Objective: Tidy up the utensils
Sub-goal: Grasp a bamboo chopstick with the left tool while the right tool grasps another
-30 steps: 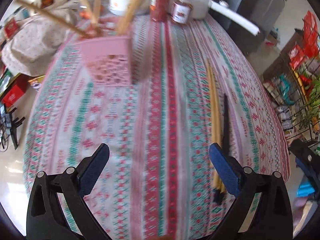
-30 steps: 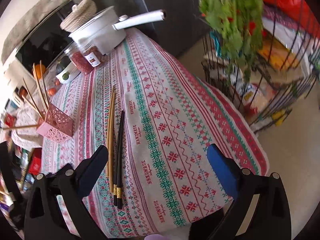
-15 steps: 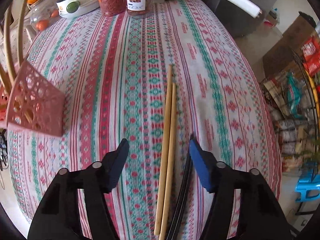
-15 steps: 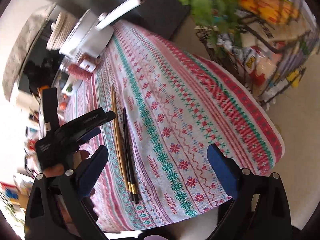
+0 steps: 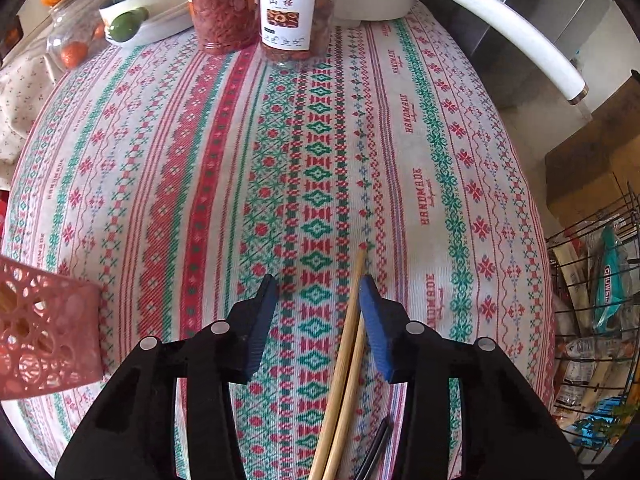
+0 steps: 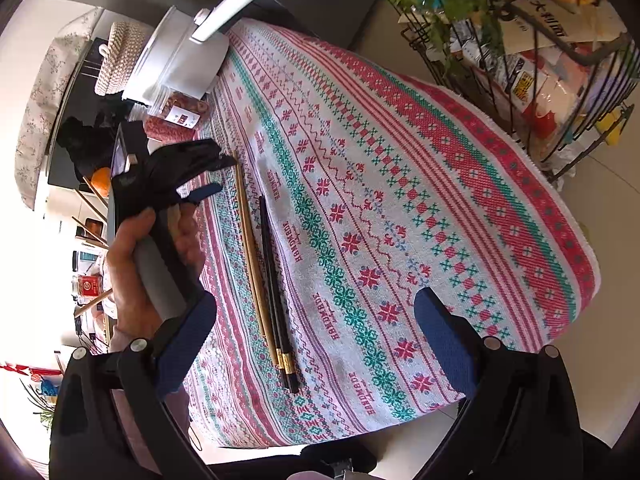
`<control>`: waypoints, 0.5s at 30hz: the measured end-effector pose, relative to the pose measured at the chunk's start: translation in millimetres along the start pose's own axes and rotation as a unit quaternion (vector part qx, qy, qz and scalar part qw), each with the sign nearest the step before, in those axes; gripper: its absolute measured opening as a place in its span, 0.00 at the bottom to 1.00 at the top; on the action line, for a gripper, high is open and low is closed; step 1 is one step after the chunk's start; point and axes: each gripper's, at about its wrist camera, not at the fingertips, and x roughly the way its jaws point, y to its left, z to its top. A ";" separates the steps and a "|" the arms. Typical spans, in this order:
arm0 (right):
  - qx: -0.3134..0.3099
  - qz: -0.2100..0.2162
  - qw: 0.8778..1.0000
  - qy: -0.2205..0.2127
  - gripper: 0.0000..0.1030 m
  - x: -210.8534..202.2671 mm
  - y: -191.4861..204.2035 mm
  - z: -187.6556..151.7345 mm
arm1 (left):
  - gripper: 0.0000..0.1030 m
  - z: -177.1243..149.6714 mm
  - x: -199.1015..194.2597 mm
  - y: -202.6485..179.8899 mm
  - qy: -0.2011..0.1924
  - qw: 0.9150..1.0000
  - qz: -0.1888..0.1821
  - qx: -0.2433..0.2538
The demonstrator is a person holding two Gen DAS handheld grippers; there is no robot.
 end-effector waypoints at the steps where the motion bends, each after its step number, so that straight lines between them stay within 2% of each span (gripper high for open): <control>1: -0.002 -0.001 1.000 0.002 0.93 1.5 0.4 0.2 | 0.40 1.4 2.1 -2.5 0.000 1.000 0.006 0.006; 4: -0.011 -0.013 1.000 0.008 0.93 8.7 5.9 -0.5 | 0.33 4.7 7.3 -10.3 -0.002 0.999 0.034 0.031; 5: -0.012 -0.015 1.000 0.008 0.93 9.5 6.0 -0.4 | 0.28 4.9 8.3 -11.8 -0.003 0.999 0.034 0.038; 6: -0.013 -0.020 1.000 0.005 0.93 10.4 6.9 -0.3 | 0.16 3.8 7.9 -12.3 -0.003 0.998 0.033 0.045; 7: -0.013 -0.025 1.000 -0.001 0.93 10.3 7.6 -0.1 | 0.09 2.0 7.6 -12.2 -0.002 0.998 0.034 0.048; 8: -0.013 -0.030 0.999 -0.006 0.93 9.8 7.8 0.4 | 0.05 -3.6 4.3 -11.6 -0.001 0.998 0.035 0.049; 15: -0.037 -0.087 0.995 -0.041 0.93 20.8 26.8 16.5 | 0.04 -70.1 -34.1 35.9 -0.024 0.998 0.010 0.058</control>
